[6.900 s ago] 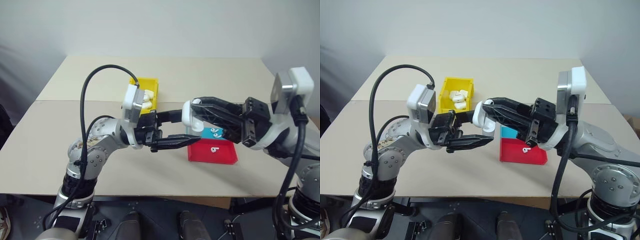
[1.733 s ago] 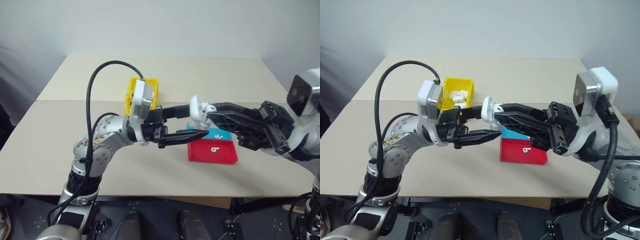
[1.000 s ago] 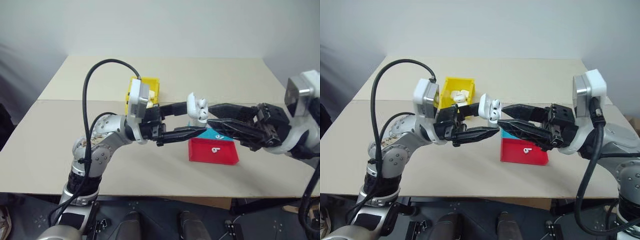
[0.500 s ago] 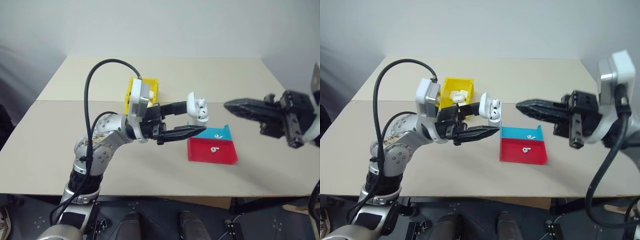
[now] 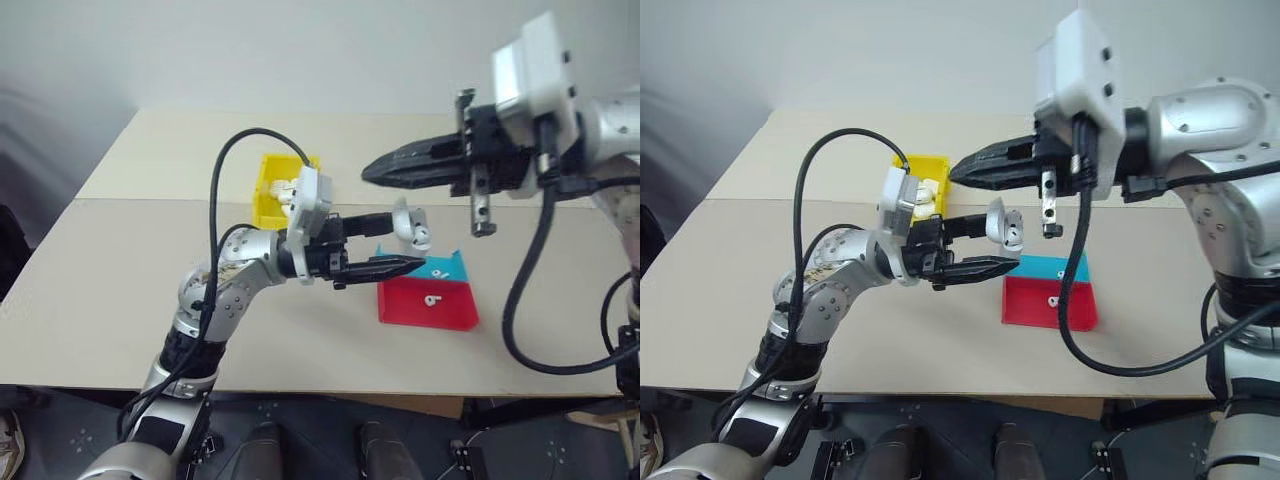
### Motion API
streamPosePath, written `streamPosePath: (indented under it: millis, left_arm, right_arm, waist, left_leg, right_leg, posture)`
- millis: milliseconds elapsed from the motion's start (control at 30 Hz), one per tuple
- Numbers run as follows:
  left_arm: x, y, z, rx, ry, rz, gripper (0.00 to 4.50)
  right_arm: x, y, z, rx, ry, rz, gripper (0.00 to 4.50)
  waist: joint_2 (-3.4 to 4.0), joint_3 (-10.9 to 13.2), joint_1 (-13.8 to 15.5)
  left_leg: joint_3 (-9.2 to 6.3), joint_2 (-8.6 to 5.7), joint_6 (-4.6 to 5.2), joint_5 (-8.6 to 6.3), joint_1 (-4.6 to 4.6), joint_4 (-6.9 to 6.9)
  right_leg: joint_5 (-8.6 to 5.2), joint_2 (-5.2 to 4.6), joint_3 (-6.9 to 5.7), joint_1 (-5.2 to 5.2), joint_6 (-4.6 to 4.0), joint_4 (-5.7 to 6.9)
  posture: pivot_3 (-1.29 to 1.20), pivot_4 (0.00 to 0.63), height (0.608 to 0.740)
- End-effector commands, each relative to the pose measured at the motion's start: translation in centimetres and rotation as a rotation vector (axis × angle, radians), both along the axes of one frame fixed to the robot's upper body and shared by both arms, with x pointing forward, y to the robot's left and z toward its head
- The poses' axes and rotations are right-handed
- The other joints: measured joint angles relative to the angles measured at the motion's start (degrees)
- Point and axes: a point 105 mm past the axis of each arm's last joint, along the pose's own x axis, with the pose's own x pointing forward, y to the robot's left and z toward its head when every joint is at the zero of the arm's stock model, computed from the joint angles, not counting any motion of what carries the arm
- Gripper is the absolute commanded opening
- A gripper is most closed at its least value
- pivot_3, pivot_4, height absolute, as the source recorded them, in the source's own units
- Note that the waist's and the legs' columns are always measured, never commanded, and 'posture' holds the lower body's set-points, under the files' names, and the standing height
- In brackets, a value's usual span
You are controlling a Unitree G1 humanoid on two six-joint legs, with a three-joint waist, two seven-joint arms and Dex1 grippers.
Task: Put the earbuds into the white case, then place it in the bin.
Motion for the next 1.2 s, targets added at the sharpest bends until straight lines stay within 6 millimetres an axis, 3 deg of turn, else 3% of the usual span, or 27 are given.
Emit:
streamPosePath:
  millis: [33,233,400,567,733,900,1000,1200]
  left_arm:
    - [-0.3,-0.5,1.2,-0.019,-0.062,-0.007,2.75]
    - [-0.4,-0.3,1.4,-0.023,-0.076,-0.008,2.75]
    - [-0.4,0.1,1.7,-0.036,-0.088,0.004,2.75]
    - [-0.7,0.4,1.8,-0.061,-0.103,0.026,2.75]
    - [0.3,2.0,2.5,-0.12,-0.105,0.161,2.75]
    - [4.7,4.4,2.2,-0.115,-0.075,0.551,2.75]
    - [9.0,6.7,2.2,-0.116,-0.047,0.899,2.75]
    - [14.4,10.2,1.0,0.003,0.02,1.332,2.75]
  right_arm:
    - [-0.5,0.1,0.4,-0.062,-0.097,0.045,0.06]
    - [-0.7,-1.6,-1.9,-0.267,-0.136,0.067,0.06]
    - [-0.4,-3.2,-1.6,-0.258,-0.148,-0.008,0.06]
    - [-0.1,-4.4,-0.2,-0.092,-0.146,-0.146,0.06]
    - [-0.2,-7.0,1.7,0.319,0.022,-0.295,0.06]
    - [-1.0,-8.3,-1.9,0.475,0.215,-0.403,0.06]
    - [-0.4,-7.1,-4.6,0.551,0.285,-0.477,0.06]
    - [0.6,-4.7,-5.9,0.566,0.286,-0.541,0.06]
  waist:
    - [0.0,0.0,0.1]
    - [0.0,0.0,0.0]
    - [0.0,0.0,-0.3]
    - [0.0,0.0,-0.3]
    - [-0.02,0.0,-0.2]
    - [-0.02,0.0,0.3]
    - [-0.03,0.0,0.2]
    - [-0.03,0.0,-0.4]
  left_leg:
    - [0.0,0.0,0.02,-0.01,-0.01,0.01]
    - [-0.01,0.01,0.04,-0.02,0.01,0.01]
    - [0.0,0.0,0.04,-0.02,0.08,0.02]
    - [0.01,0.01,0.04,-0.02,0.1,0.02]
    - [0.0,0.01,0.04,-0.02,0.09,0.03]
    - [-0.08,0.0,0.04,-0.02,0.09,0.04]
    - [-0.1,-0.01,0.04,-0.02,0.18,0.07]
    - [-0.1,-0.02,0.1,0.02,0.15,0.06]
  right_leg:
    - [0.02,0.0,0.0,0.0,-0.03,-0.01]
    - [0.05,0.01,-0.02,-0.01,-0.1,0.04]
    - [0.01,0.0,-0.01,0.03,-0.03,0.06]
    - [0.03,0.01,0.01,0.02,-0.07,0.09]
    - [0.07,0.0,0.02,0.04,-0.14,0.09]
    - [0.08,-0.02,-0.07,0.16,-0.13,0.04]
    - [0.09,-0.01,-0.05,0.24,-0.08,0.07]
    - [-0.02,0.03,-0.04,0.16,0.19,0.08]
  posture:
    - [0.0,0.15,0.74]
    - [0.0,0.15,0.74]
    - [0.0,0.15,0.74]
    - [0.0,0.15,0.74]
    - [0.0,0.15,0.74]
    - [0.0,0.15,0.74]
    - [0.0,0.15,0.74]
    - [0.0,0.15,0.74]
